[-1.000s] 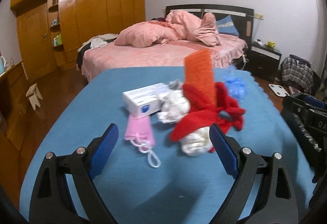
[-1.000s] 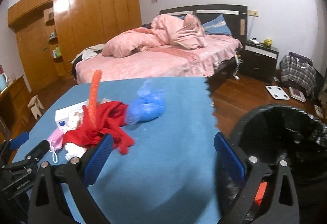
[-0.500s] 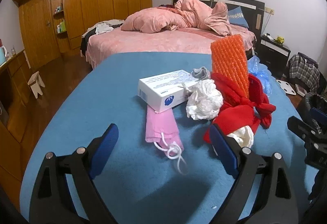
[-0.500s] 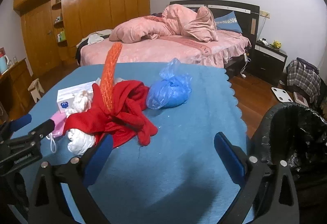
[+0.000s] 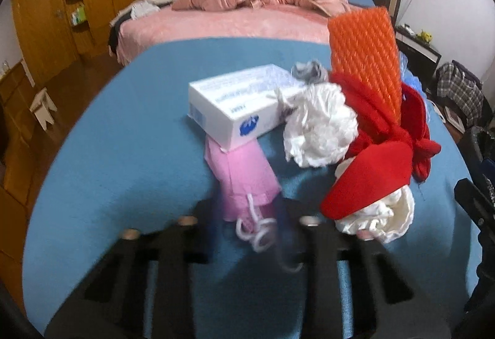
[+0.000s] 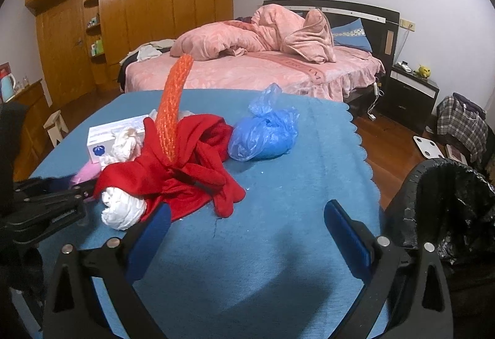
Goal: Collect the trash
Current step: 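Grasp the pink mask with the left tool, then grasp the white tissue with the right tool while the left tool holds the pink mask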
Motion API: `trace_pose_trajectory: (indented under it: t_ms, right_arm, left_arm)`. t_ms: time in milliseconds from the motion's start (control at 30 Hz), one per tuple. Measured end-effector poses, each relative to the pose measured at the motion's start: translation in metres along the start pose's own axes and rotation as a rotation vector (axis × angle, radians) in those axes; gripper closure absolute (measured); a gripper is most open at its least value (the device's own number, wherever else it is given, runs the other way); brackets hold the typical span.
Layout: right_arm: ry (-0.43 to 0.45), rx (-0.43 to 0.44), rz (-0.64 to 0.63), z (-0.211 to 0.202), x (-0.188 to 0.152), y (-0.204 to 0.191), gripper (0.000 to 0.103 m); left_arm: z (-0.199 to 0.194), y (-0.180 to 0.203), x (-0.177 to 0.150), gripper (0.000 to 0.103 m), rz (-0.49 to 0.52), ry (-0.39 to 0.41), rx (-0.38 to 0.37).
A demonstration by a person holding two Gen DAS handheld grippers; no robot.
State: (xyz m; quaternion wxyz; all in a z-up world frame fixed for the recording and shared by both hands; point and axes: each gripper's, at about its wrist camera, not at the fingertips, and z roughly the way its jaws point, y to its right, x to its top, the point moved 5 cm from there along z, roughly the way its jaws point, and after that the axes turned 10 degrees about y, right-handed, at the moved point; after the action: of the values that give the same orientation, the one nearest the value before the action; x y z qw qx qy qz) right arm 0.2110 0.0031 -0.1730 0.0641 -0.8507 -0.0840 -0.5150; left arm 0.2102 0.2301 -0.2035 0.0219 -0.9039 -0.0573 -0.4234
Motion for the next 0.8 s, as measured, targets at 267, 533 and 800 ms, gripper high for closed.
trace_pose_trajectory:
  t_ms: [267, 533, 800]
  right_arm:
    - [-0.002, 0.007, 0.008, 0.0, 0.001, 0.0, 0.006]
    - [0.0, 0.098, 0.012, -0.009, 0.003, -0.028, 0.01]
    - [-0.025, 0.185, -0.028, -0.008, -0.003, -0.067, 0.023]
  left_arm:
    - [-0.013, -0.003, 0.001, 0.095, -0.015, 0.038, 0.0]
    - [-0.053, -0.008, -0.012, 0.096, -0.029, 0.086, -0.025]
    - [-0.072, -0.02, -0.016, 0.096, -0.033, 0.139, 0.017]
